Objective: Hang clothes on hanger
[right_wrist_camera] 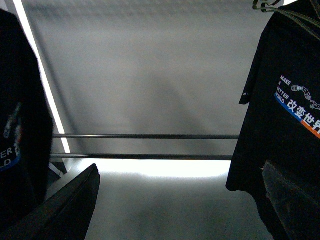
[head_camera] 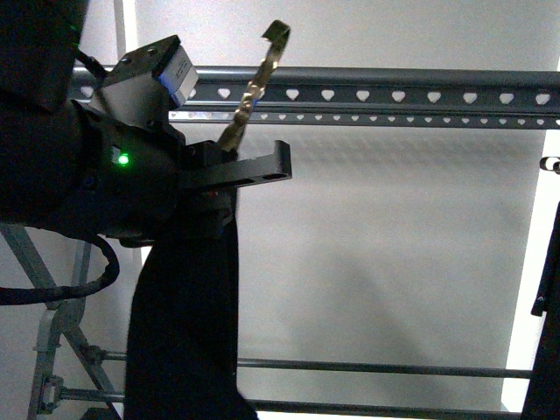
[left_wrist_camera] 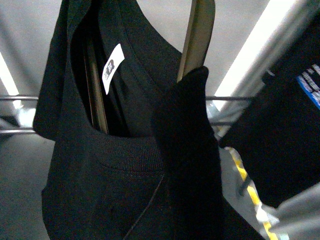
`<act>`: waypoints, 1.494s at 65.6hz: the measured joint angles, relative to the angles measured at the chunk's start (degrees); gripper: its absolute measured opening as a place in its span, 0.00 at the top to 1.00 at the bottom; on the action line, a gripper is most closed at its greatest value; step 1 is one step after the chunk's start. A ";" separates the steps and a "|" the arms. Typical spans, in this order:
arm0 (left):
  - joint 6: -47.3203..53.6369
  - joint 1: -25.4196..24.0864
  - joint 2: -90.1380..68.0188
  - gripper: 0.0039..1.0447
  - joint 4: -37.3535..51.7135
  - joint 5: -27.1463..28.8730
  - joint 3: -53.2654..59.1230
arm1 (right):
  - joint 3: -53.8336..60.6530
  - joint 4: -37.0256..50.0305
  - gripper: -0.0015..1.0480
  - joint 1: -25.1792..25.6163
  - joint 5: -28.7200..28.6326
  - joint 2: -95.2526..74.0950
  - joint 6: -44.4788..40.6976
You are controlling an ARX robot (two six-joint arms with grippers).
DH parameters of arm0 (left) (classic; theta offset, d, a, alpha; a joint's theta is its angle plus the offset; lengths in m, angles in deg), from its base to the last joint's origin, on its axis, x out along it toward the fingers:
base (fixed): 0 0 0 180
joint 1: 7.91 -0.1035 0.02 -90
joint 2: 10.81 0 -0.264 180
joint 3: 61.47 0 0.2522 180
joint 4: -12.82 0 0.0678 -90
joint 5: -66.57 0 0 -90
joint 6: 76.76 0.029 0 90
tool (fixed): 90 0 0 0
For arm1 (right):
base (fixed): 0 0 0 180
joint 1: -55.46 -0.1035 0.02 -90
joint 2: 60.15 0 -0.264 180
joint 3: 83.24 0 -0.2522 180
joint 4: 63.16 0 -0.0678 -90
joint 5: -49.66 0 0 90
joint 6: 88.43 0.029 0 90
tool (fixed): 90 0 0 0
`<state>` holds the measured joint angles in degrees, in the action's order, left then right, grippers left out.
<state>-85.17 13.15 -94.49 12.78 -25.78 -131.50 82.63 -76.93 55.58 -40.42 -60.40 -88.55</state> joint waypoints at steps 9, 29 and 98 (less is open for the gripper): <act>7.91 -6.12 -2.91 0.96 2.95 -20.17 -2.45 | 0.00 0.00 0.07 0.00 0.00 0.00 -0.02; 33.81 -11.72 -7.30 0.96 -10.75 -54.42 -11.91 | 0.00 0.00 0.07 0.00 0.00 0.00 0.00; 49.64 -9.75 -10.71 0.96 -21.97 -64.83 -20.87 | -3.82 -1.75 0.07 11.54 -27.91 -9.51 5.16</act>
<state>-35.53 3.40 -105.20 -9.19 -90.61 -152.37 78.81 -78.68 67.12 -68.33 -69.91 -83.39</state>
